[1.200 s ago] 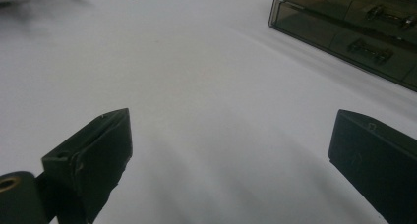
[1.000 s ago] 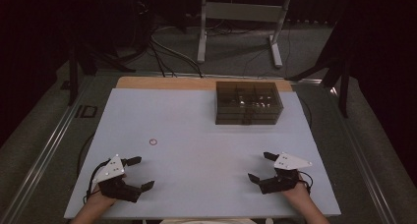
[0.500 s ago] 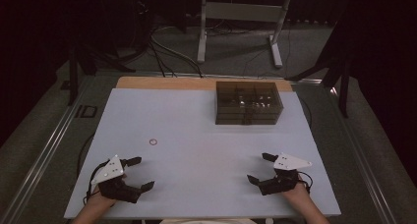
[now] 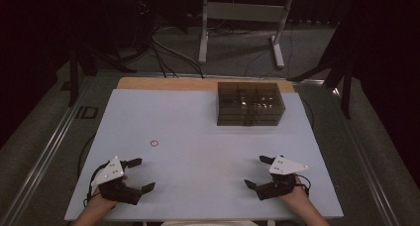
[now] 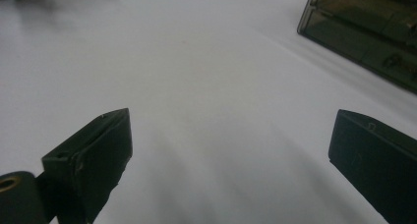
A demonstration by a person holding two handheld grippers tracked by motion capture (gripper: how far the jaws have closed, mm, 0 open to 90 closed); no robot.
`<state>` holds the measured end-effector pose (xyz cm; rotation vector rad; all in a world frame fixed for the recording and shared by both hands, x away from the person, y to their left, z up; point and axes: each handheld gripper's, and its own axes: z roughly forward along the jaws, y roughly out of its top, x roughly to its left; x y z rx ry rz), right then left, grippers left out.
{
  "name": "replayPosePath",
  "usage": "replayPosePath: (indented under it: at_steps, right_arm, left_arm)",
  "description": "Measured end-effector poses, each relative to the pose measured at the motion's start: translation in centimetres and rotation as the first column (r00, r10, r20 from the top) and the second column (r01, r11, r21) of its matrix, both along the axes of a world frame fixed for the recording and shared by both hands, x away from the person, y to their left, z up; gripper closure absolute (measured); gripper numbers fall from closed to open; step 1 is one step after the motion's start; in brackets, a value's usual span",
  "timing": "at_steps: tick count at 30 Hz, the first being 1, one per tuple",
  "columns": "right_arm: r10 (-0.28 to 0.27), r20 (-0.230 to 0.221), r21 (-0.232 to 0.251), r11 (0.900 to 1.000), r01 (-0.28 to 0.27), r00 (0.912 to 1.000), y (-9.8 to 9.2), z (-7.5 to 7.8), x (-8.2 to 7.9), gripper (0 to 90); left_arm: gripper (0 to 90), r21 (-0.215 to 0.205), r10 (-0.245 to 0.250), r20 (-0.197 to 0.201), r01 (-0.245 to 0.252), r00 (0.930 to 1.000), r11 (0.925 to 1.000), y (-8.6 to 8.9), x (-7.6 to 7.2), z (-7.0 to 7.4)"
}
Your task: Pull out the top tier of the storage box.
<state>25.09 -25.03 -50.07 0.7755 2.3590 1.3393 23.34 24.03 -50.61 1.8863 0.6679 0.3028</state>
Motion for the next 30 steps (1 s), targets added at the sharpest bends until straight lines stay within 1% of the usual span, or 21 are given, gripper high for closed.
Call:
replayPosePath:
  at_steps: [1,6,10,14,16,20,26,30]
  right_arm:
    - [-0.001,0.004,0.01,1.0,0.001,1.0,0.0,0.1,0.0,3.2]
    - [-0.009,0.022,0.029,1.0,0.009,0.9997,0.1,0.7,0.2,3.2]
    - [-0.002,0.035,0.027,1.0,0.001,0.9994,0.1,1.3,0.2,3.2]
    - [0.001,0.064,0.037,0.999,-0.003,0.9979,0.1,2.2,0.1,3.2]
    - [0.002,0.08,0.029,1.0,-0.004,0.9968,0.2,2.7,0.0,3.2]
    - [0.007,0.094,0.021,1.0,-0.009,0.9956,0.3,3.0,0.2,3.2]
    - [0.005,0.129,0.007,1.0,-0.006,0.9917,0.3,3.6,0.8,3.2]
    - [0.01,0.159,-0.006,1.0,-0.009,0.9872,0.3,4.0,1.3,3.3]
  left_arm:
    - [5.2,-0.002,0.0,0.001,0.0,1.0,1.0,0.0,0.0,0.0]
    - [5.2,-0.005,0.009,-0.001,-0.009,1.0,0.9999,0.2,0.1,0.0]
    - [5.2,-0.01,0.015,0.005,-0.015,0.9999,0.9998,0.2,0.1,0.0]
    - [5.2,-0.014,0.02,0.007,-0.019,0.9998,0.9997,0.3,0.0,0.1]
    - [5.2,-0.018,0.021,0.007,-0.021,0.9998,0.9996,0.3,0.0,0.1]
    - [5.2,-0.021,0.023,0.011,-0.022,0.9997,0.9995,0.3,0.0,0.2]
    - [5.2,-0.022,0.02,0.01,-0.019,0.9998,0.9996,0.3,0.0,0.2]
    - [5.2,-0.026,0.022,0.01,-0.022,0.9997,0.9994,0.4,0.0,0.2]
